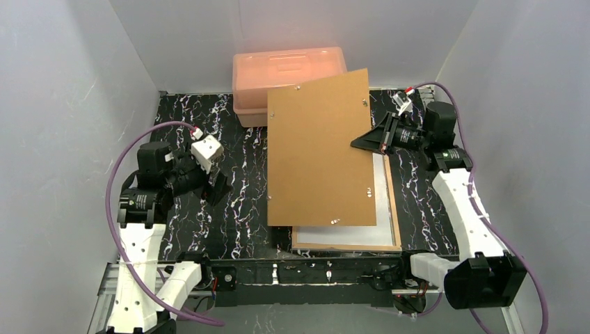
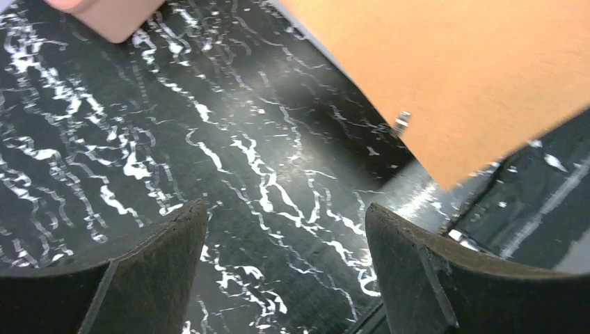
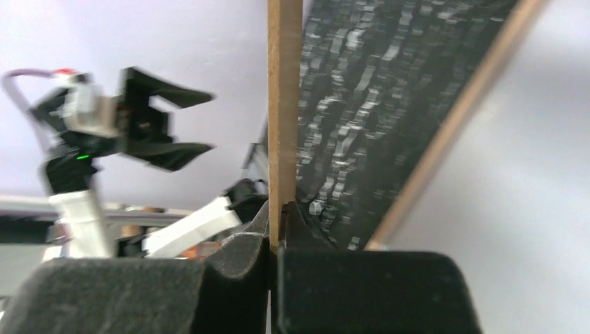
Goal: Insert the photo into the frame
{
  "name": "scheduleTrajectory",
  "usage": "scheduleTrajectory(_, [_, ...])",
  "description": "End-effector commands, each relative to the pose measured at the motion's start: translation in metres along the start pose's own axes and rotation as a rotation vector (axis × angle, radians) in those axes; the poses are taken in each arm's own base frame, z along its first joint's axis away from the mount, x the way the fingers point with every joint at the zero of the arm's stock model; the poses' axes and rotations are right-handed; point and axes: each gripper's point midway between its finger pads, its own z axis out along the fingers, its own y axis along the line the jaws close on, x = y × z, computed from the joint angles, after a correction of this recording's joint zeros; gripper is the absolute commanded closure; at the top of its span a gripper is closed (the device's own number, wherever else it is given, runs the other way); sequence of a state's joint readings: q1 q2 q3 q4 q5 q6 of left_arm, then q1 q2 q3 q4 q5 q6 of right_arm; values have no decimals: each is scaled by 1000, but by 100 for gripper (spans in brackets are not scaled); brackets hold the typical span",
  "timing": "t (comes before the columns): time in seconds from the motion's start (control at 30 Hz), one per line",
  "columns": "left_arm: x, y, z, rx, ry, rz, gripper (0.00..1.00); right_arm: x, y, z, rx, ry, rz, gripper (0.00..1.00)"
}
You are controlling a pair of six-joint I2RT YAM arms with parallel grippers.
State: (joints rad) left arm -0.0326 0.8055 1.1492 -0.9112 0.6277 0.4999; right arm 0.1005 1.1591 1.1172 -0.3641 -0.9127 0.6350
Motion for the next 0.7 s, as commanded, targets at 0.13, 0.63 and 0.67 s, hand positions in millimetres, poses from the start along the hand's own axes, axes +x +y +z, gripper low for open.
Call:
scheduleTrajectory(0.13, [-5,21,12,-34,25,-9,23,-19,95,-20,-398,-89,-56,99])
scheduleTrajectory(0.63, [5,-14,20,90,10,-23,28,-27,96,-11,-425,-113,13,99])
scheduleTrajectory(0.67, [5,-13,21,86,12,-7,28,-26,96,-10,-426,-109,14,99])
